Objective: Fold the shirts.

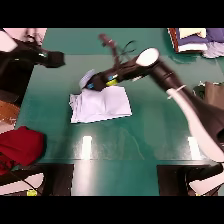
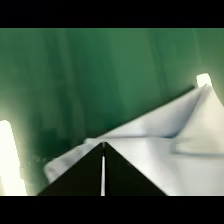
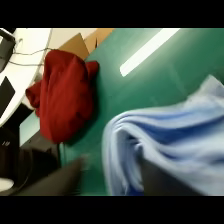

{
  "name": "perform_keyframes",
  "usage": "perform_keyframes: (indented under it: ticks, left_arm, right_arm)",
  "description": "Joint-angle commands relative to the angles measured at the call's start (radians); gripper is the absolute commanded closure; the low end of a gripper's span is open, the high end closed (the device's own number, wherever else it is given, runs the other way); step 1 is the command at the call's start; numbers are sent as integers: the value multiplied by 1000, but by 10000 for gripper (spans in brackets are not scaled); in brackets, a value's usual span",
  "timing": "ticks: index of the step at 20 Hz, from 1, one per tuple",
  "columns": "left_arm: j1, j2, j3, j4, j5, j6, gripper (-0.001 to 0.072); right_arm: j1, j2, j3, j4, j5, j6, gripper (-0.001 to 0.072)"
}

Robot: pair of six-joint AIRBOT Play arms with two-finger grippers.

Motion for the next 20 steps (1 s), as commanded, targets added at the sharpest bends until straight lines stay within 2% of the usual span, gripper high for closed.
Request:
perform_keyframes:
  ticks: [1,2,4,5,7,9,14,15,17,20]
  left_arm:
    - [71,71,1,31,-19,1,682]
    - [71,72,1,28,-28,1,681]
    - [71,72,0,24,-51,0,682]
    - [71,72,0,23,-58,0,682]
    - [68,72,0,22,-86,0,682]
    - [66,72,0,15,-116,1,682]
    - [66,72,0,8,-123,1,681]
    - [66,72,0,5,-116,1,681]
    - [66,72,0,5,-98,1,682]
    - [66,67,0,-4,-90,1,681]
  right_arm:
    - [99,-82,1,18,-136,-72,106]
    - [92,-83,1,13,-93,-72,136]
    - [42,-66,0,-33,11,-70,311]
    - [0,-53,0,-65,79,-53,341]
    - [-97,-30,-3,-113,229,6,349]
    - [-199,19,-65,-181,297,40,350]
    - [-459,149,-372,-250,237,70,347]
    - [-495,150,-415,-245,229,69,316]
    - [-533,122,-474,-242,206,69,35]
    - [-530,23,-485,-167,211,69,37]
